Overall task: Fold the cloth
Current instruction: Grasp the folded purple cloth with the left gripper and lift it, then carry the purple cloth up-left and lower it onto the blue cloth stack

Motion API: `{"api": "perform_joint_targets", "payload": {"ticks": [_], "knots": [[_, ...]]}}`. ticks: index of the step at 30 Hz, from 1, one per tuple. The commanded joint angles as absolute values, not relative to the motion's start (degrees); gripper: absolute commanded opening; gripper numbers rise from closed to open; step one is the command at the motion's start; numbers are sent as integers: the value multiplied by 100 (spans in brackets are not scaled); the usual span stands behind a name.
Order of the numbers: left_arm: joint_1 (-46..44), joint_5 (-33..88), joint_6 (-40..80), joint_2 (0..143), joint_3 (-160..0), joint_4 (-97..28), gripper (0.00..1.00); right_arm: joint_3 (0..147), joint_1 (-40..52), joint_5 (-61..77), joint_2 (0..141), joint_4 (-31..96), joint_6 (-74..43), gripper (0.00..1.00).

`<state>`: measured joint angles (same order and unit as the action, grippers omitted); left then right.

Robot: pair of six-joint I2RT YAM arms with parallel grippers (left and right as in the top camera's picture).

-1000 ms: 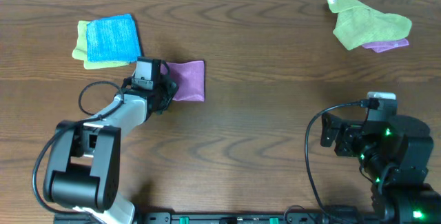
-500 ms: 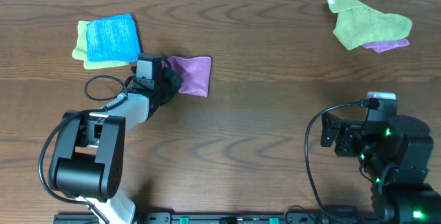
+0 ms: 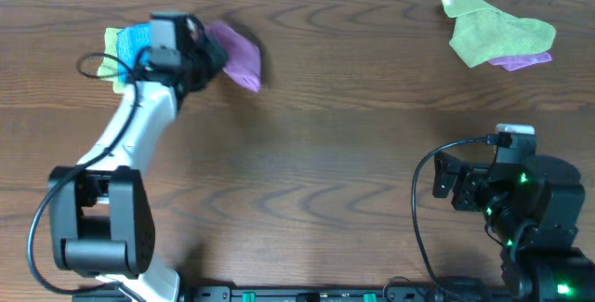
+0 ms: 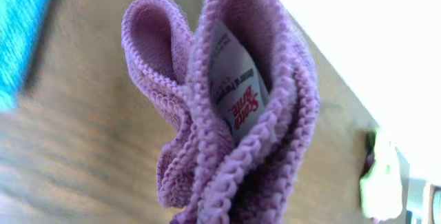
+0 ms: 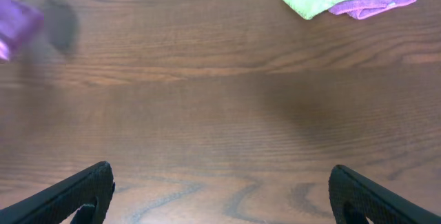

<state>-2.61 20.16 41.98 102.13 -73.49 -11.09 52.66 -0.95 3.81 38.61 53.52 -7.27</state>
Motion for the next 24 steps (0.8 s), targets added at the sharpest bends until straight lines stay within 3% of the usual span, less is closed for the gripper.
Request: {"api": "perform_joint_targets", "payload": {"ticks": [1, 7, 24], "knots": [[38, 1966, 3918, 10082, -7747, -1219, 6, 5231, -132, 320, 3852, 5360, -829, 99], [519, 1813, 3916, 10082, -8023, -1194, 6, 5231, -132, 320, 3852, 5360, -829, 99], [803, 1374, 3870, 10938, -8023, -311, 6, 5231, -132, 320, 3852, 5360, -829, 99]]}}
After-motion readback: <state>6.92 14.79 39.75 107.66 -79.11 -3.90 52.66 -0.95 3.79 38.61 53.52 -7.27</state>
